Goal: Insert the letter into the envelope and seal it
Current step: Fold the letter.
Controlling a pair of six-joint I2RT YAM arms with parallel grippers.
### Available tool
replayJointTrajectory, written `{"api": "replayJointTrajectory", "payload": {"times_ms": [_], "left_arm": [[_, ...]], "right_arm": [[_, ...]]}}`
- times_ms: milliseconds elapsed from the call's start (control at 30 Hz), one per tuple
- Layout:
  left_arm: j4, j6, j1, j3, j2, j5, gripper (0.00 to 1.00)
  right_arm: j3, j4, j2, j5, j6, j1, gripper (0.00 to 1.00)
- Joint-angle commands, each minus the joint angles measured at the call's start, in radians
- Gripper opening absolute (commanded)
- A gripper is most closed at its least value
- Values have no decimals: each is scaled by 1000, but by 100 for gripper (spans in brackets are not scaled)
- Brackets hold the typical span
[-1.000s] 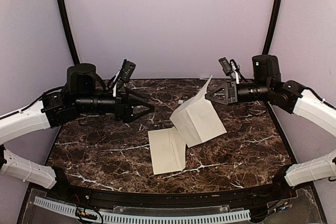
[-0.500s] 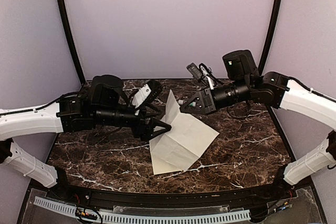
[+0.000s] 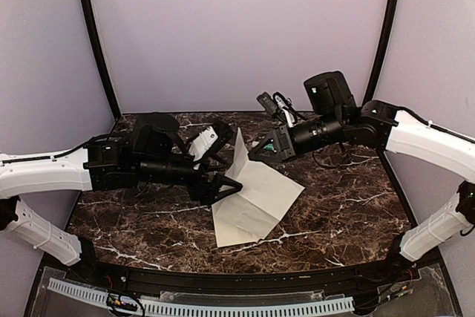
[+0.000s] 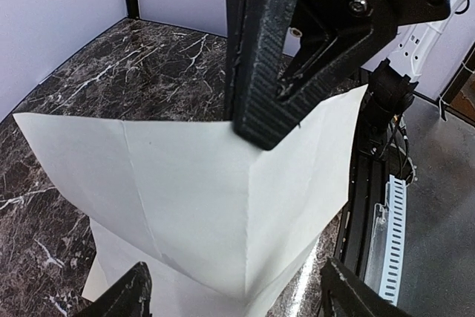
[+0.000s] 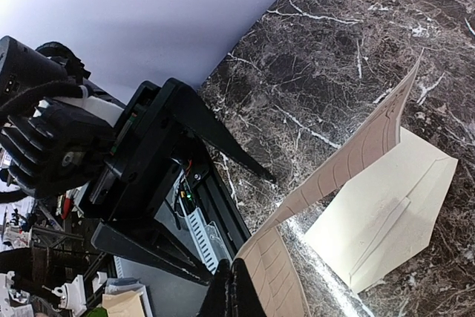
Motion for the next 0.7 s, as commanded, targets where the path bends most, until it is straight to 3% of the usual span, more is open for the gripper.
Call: {"api": "replayJointTrajectory", "payload": {"times_ms": [0, 400, 667], "left_arm": [[5, 7, -5, -12, 21, -38, 77], [25, -7, -5, -51, 44, 1, 67], [36, 6, -6, -55, 49, -10, 53]], "right_arm": [[33, 47, 3, -16, 16, 12, 0], [34, 68, 12, -8, 50, 11, 0], [22, 90, 19, -20, 71, 12, 0]]}}
